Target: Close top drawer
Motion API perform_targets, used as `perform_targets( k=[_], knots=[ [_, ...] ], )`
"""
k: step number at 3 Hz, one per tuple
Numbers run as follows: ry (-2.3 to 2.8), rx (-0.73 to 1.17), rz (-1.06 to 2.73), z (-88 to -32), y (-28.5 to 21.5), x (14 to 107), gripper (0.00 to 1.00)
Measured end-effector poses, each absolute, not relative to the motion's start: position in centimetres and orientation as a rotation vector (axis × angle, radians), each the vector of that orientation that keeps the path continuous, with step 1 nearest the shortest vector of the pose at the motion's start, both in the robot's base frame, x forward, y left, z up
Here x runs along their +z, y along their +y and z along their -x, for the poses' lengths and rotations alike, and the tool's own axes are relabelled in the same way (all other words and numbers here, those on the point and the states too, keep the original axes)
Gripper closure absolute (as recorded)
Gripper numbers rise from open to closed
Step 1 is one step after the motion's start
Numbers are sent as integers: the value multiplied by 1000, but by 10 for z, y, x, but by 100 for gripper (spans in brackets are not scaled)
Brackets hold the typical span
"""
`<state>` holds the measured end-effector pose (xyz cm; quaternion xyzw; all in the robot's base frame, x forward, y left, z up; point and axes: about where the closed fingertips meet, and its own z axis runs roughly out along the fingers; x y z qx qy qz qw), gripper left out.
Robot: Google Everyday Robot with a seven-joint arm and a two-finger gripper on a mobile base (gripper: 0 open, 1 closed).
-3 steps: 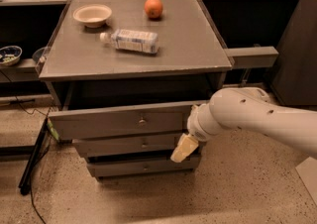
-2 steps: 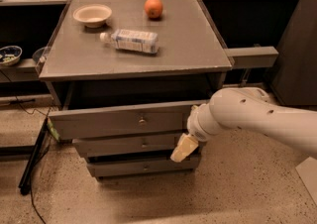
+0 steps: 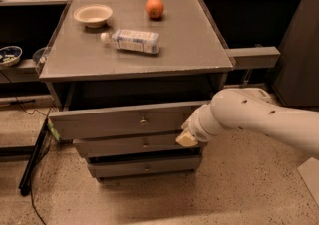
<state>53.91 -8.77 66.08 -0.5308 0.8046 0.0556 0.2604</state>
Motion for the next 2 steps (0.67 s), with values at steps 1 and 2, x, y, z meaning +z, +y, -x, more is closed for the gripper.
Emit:
perform_targets(
  k=[1,2],
  knots=[
    [2179,150,1437,-539,-88,661,81],
    [2187,120,1420,-543,-86,661,100]
  ],
)
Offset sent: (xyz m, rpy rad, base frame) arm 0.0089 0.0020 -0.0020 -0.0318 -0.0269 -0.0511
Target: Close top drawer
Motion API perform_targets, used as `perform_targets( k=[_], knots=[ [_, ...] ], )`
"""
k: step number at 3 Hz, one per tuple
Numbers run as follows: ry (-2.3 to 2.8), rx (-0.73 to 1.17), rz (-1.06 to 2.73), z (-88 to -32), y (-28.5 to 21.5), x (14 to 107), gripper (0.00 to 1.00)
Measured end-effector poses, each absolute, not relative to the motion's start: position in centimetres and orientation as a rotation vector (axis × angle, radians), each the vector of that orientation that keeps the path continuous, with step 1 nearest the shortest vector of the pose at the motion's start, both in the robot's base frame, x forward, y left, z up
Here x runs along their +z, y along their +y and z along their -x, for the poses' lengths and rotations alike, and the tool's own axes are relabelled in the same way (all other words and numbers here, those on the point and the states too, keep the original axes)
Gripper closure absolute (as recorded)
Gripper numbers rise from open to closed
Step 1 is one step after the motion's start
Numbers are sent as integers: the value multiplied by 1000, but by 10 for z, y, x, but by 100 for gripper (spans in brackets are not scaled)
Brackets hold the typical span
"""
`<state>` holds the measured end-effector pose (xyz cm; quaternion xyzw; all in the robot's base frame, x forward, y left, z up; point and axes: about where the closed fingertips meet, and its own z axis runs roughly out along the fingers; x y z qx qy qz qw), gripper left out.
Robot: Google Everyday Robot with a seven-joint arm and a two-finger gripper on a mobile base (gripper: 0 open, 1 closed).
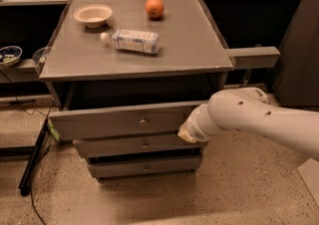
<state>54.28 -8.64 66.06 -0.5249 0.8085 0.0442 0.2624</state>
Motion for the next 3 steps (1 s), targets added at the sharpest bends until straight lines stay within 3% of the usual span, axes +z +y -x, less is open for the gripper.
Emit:
perform_targets(
  k=[3],
  knots=[
    [2163,10,1391,-593,-81,644,100]
  ],
)
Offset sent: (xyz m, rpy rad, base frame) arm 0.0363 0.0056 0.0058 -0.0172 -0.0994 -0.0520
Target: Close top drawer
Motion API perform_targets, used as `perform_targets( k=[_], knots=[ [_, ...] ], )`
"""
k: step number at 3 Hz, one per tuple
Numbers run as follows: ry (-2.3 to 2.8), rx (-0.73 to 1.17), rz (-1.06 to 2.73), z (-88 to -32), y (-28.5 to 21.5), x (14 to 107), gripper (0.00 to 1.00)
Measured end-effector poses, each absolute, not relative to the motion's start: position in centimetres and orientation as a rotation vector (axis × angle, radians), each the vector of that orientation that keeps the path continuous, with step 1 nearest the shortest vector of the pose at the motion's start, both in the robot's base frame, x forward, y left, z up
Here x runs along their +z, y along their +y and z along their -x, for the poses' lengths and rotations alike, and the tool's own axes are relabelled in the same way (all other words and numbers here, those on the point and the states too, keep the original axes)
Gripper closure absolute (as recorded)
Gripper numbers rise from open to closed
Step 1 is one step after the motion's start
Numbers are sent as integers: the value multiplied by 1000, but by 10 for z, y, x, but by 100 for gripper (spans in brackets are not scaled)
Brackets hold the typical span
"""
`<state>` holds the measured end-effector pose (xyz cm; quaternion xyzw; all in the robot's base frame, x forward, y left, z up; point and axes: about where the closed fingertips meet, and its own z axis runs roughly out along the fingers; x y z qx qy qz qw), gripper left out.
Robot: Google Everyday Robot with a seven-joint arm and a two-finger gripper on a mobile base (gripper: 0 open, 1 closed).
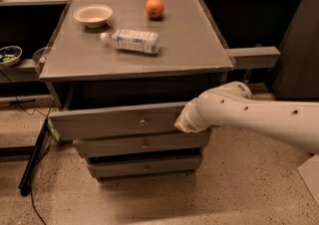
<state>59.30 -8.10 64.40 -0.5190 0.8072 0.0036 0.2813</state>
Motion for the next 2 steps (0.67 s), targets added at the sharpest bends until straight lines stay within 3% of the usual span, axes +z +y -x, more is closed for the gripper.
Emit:
perform_targets(
  k=[2],
  knots=[
    [2117,-100,1374,-616,-79,662,96]
  ],
)
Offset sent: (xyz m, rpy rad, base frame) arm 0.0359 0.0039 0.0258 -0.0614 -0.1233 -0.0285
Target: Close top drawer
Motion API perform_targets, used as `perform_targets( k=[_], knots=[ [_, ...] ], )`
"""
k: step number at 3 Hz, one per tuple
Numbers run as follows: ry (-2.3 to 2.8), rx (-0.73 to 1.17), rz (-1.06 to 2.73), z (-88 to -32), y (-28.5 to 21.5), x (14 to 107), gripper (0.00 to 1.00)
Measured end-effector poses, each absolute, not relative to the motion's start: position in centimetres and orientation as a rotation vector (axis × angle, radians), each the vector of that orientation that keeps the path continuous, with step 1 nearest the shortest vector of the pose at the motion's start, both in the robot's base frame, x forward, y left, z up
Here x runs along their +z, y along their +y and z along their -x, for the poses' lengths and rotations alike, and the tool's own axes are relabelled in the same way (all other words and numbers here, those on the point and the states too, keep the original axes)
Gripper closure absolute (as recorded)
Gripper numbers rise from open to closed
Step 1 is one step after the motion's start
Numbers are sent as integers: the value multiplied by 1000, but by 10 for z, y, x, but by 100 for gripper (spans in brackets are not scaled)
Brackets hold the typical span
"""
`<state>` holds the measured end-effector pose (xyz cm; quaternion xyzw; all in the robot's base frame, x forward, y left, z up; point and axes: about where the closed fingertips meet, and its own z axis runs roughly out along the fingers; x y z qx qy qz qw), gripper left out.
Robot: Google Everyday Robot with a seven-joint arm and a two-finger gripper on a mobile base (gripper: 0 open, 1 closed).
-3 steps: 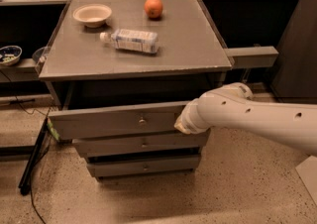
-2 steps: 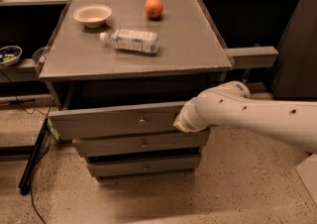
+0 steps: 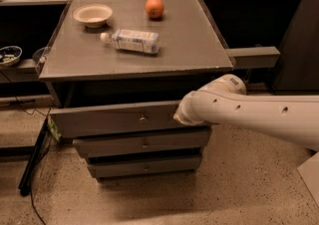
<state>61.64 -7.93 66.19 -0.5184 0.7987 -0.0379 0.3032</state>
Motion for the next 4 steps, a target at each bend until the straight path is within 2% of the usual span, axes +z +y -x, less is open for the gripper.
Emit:
perform_targets(
  k=[4],
  knots=[
    [2117,-100,1374,-616,-79,662,4]
  ],
)
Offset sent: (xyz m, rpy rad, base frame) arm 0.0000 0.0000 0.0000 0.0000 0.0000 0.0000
